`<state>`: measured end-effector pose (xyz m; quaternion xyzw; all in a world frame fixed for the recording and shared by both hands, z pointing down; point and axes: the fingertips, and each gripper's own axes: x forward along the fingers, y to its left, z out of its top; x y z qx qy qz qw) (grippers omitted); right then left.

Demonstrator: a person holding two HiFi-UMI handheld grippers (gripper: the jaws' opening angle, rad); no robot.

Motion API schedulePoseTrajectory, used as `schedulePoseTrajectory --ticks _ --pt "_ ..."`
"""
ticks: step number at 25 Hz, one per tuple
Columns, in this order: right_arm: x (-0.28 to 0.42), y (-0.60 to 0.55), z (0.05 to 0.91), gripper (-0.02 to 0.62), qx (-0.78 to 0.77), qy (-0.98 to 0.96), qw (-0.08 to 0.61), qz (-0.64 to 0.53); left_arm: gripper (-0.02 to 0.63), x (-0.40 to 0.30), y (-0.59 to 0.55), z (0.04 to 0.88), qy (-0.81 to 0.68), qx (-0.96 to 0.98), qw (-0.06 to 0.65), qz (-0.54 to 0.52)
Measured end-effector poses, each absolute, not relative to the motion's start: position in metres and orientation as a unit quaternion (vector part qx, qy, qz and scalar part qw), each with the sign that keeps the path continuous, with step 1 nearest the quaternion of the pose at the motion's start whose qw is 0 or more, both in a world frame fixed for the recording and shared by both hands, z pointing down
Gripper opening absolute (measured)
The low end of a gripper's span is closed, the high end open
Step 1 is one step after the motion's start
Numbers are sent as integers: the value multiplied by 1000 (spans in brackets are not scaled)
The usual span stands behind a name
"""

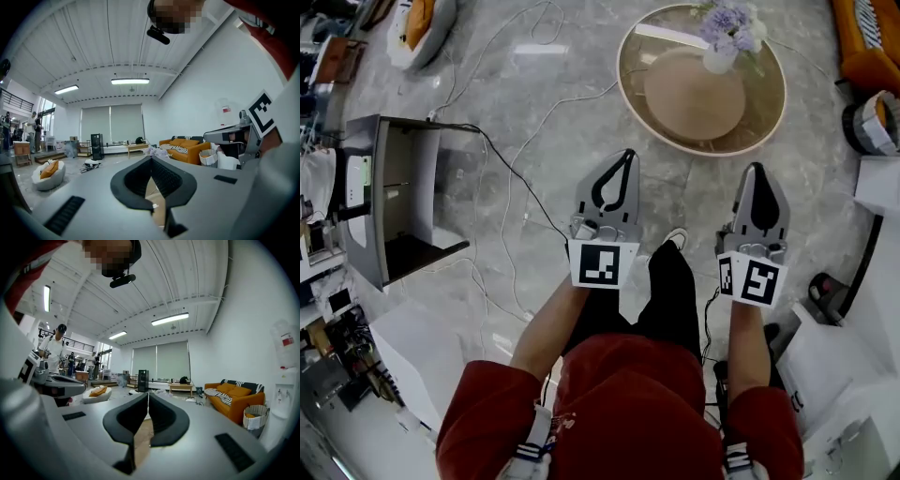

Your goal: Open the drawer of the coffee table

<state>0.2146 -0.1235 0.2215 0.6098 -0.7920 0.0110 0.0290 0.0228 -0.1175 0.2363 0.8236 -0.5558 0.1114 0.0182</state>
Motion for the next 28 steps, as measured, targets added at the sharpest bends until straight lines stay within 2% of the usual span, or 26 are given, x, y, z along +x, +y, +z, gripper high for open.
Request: schedulePoseTrajectory --ticks 5,10,19,23,28 --pt "197 -114 323 23 614 -788 26 36 14 11 -121 347 -540 835 5 101" --pt "166 -106 455 23 613 -789 29 19 14 -15 -123 494 -533 842 -50 65" --pt "137 -114 685 23 608 -794 16 -17 14 -38 -148 738 -547 835 -27 52" --pt "136 -118 765 23 605 -795 9 -45 14 -32 -156 804 -542 838 -52 40" --pt "138 -129 841 23 615 -787 -7 -43 14 -27 -160 888 -543 837 2 69"
